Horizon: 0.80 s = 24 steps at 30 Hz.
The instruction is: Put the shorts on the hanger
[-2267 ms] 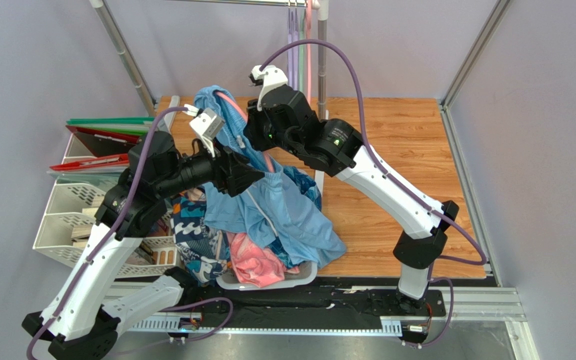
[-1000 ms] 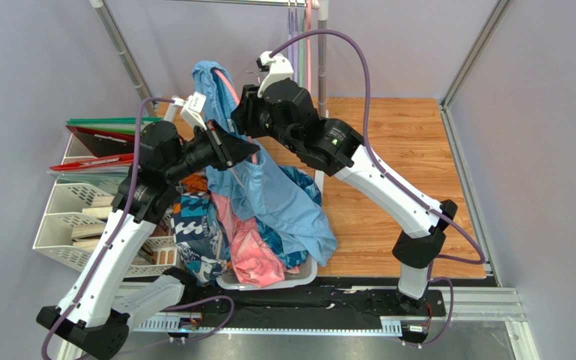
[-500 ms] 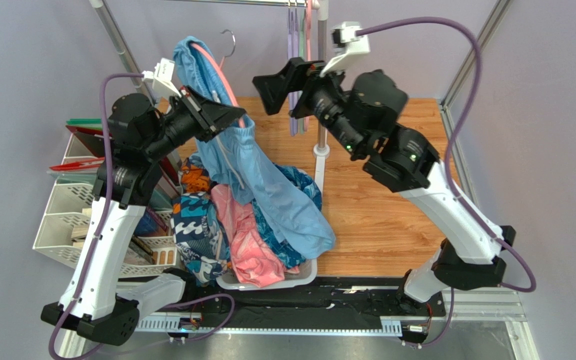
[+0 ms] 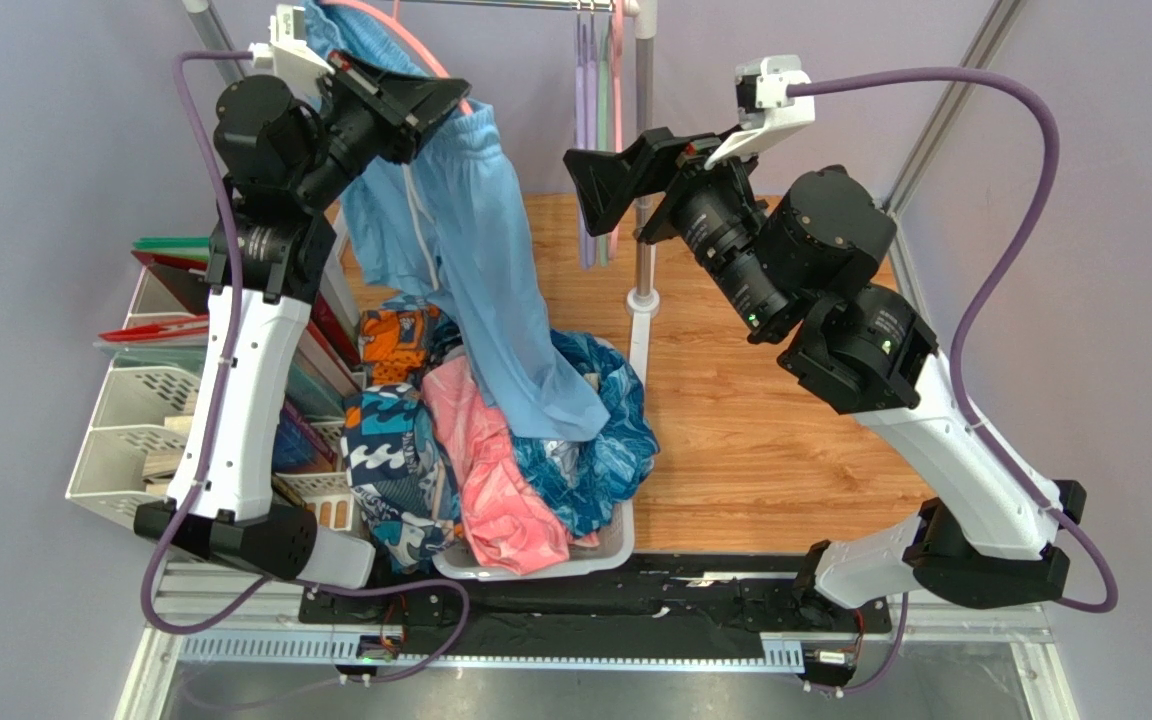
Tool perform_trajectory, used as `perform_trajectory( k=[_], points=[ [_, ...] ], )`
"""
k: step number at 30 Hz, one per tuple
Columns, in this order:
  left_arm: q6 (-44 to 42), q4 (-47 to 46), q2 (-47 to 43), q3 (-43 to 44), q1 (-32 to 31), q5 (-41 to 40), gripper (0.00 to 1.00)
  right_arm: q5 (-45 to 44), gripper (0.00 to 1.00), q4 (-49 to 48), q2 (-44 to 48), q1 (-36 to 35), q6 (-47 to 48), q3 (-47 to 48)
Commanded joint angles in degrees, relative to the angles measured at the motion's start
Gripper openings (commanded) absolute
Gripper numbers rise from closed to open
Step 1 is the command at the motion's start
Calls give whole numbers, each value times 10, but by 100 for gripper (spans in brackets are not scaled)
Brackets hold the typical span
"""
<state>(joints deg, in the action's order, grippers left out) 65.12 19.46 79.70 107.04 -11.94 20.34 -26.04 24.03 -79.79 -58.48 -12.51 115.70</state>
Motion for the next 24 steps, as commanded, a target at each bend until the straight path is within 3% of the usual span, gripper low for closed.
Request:
perform_trajectory(
  k=[1,6,10,24],
  points=[
    [-12,-111,20,81,28,-30,0,-15,90,-24,22,-1,21,-16],
    [-2,-184,16,45,41,-90,0,-15,90,-27,36,3,23,-37],
    [16,-179,28,35,58,-107,0,-15,90,-27,44,6,21,-50],
    [69,-259,66,-28,115,-55,0,-11,88,-27,68,15,18,-94]
  ],
)
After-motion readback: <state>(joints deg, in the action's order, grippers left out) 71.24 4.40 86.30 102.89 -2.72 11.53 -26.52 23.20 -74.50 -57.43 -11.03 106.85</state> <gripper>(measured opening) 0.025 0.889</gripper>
